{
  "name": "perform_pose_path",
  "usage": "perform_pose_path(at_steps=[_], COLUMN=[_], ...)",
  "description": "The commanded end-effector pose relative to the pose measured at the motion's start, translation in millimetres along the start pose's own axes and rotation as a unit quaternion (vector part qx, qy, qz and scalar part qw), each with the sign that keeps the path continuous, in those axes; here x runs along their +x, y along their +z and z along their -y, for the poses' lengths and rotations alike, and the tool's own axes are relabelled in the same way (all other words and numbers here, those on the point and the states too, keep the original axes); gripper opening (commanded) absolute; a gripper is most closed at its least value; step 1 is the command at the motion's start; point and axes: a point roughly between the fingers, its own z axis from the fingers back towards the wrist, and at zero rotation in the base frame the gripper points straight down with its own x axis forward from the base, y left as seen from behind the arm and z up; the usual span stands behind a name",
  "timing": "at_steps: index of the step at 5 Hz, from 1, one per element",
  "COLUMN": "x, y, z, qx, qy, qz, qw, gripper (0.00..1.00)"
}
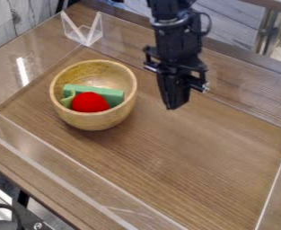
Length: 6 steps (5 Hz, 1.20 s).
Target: Remove the green stick from the brown bowl and put it on the table
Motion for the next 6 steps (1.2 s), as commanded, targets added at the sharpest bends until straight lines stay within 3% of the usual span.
perform_pose_path(at_steps=[1, 2, 3, 4, 5, 6], x=[6.0, 4.8, 2.2, -5.0, -15.2, -30.8], y=[8.8, 8.4, 9.9, 16.2, 23.4, 30.7], z=[-0.3, 0.6, -8.7, -24.9, -50.9, -72.3], qx=[0.009, 0.009, 0.005, 0.003, 0.014, 0.028], qy=[0.011, 0.026, 0.021, -0.02, -0.061, -0.072], qz=[0.02, 0.018, 0.009, -0.005, -0.023, -0.032], qw=[0.9997, 0.9994, 0.9997, 0.9998, 0.9978, 0.9965], gripper=[0.0, 0.0, 1.0, 1.0, 1.0, 1.0])
